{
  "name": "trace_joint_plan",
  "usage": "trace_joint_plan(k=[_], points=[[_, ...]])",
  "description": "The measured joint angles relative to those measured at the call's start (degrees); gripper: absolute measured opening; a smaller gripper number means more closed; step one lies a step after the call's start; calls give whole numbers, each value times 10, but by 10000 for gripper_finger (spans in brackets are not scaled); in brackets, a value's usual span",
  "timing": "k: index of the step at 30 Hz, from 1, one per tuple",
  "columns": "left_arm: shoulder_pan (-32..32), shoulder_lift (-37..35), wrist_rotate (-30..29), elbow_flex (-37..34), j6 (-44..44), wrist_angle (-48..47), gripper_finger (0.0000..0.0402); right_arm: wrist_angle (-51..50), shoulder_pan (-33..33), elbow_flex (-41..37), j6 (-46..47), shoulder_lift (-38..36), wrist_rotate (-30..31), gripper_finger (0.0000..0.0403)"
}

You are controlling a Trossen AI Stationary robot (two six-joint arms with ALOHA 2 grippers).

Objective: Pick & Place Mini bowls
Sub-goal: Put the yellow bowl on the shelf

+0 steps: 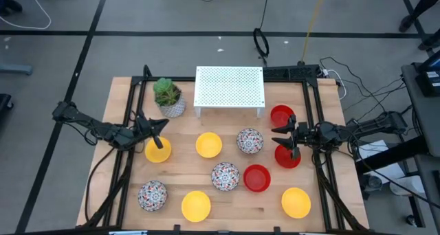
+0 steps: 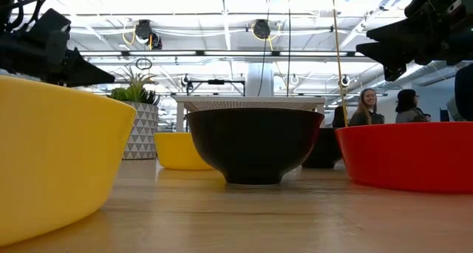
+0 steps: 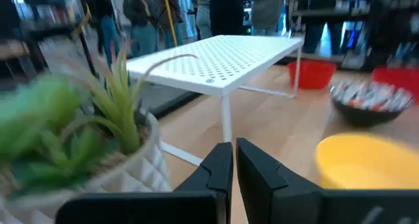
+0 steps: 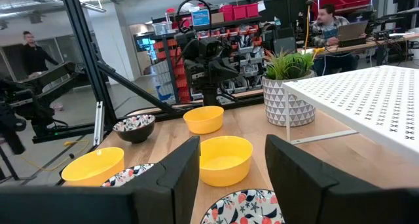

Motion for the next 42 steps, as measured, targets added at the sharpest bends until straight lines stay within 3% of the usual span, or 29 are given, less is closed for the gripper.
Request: trace_joint_plan(k=[5, 12, 14, 20, 26, 37, 42], points=[[0, 0, -1, 0, 126, 0, 21, 0, 0, 0, 0, 0, 0, 160], [0, 0, -1, 0, 129, 0, 21, 0, 0, 0, 0, 0, 0, 160], [0, 0, -1, 0, 110, 0, 21, 0, 0, 0, 0, 0, 0, 160], [0, 0, 47, 0, -80, 2, 21, 0, 0, 0, 0, 0, 0, 160], [0, 0, 67, 0, -202, 16, 21, 0, 0, 0, 0, 0, 0, 160], [14, 0, 54, 0, -207, 19, 21, 0, 0, 0, 0, 0, 0, 160], [15, 0, 55, 0, -194, 70, 21, 0, 0, 0, 0, 0, 0, 160]])
